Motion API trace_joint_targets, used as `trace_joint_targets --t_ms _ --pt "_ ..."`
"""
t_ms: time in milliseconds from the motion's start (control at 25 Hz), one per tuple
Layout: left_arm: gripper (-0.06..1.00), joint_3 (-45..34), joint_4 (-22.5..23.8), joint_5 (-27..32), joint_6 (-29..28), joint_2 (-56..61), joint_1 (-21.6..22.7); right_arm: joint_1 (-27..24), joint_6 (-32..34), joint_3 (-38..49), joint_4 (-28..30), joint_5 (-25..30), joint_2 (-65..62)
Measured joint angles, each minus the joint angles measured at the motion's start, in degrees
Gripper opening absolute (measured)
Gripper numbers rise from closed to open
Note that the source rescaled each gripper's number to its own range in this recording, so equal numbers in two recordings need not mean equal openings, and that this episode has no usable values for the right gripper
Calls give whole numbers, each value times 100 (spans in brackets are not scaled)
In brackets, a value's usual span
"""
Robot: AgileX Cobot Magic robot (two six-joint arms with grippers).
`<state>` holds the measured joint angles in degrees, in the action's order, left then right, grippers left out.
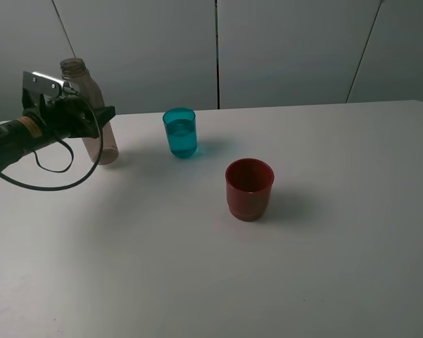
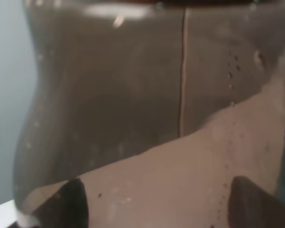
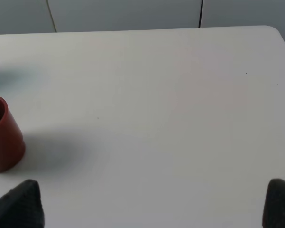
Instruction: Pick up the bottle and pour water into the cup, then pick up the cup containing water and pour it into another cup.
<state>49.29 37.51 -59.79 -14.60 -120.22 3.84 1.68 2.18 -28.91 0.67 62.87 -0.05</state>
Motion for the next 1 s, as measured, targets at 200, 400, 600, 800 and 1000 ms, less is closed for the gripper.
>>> trace_joint_targets --t_ms 200,400,600,800,1000 --pt "6 0 0 -125 0 -58 0 0 0 0 0 0 0" --pt "89 0 -11 -207 0 -58 0 0 0 0 0 0 0" --pt "91 0 -22 -371 87 -58 0 0 0 0 0 0 0" --pt "91 0 -32 -435 163 151 0 0 0 0 0 0 0" --pt "96 0 -273 -100 240 863 0 0 0 0 0 0 0"
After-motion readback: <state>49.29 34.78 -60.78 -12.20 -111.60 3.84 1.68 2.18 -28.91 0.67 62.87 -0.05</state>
